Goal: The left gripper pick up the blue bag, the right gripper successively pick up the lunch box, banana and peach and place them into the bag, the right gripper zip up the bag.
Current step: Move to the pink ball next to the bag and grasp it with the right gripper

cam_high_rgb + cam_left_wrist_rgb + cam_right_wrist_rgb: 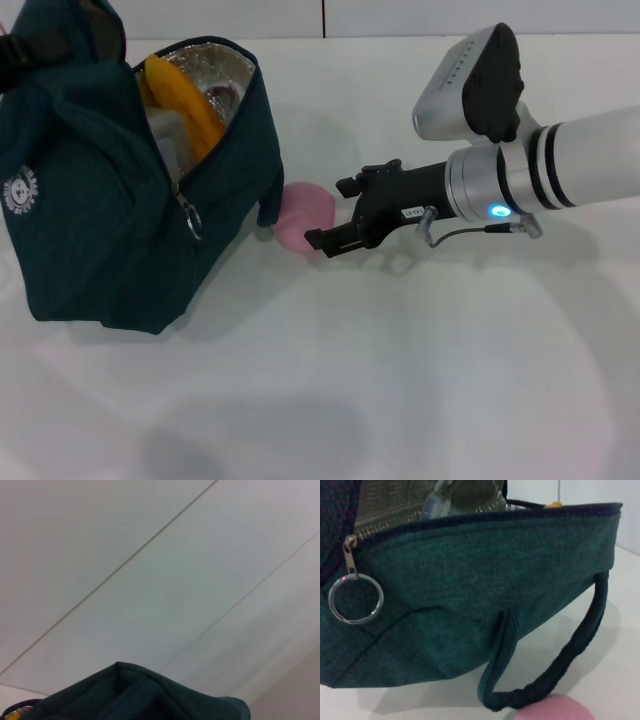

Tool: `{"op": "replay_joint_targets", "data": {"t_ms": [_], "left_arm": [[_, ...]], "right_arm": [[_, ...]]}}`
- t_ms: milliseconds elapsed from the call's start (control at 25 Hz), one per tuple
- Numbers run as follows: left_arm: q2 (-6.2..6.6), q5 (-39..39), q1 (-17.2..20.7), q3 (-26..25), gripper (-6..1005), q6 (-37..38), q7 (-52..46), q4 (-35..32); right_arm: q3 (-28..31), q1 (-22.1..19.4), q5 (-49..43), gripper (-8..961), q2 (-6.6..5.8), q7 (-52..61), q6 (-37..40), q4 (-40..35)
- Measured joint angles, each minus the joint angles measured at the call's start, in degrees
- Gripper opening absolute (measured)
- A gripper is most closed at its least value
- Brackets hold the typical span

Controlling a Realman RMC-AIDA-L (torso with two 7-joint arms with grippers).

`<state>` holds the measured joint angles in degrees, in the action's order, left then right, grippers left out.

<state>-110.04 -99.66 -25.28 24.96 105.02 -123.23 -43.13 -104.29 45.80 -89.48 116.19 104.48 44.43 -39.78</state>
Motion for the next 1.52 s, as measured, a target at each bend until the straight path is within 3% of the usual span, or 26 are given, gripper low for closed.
{"op": "replay_joint_targets", "data": {"t_ms": [1200,1520], "left_arm": [[0.06,-0.3,0.2,-0.1,64,-0.1,0.4,-0.1],[0.09,-0.4,-0.2,0.0,65,-0.1,0.5,-0.1]], "right_arm": [[-8.5,1.3,1.2,839,0.0,-0.1,-7.9,-1.1],[-8.6,2.0,0.9,528,0.0,-0.2,-8.3,-0.1]]}}
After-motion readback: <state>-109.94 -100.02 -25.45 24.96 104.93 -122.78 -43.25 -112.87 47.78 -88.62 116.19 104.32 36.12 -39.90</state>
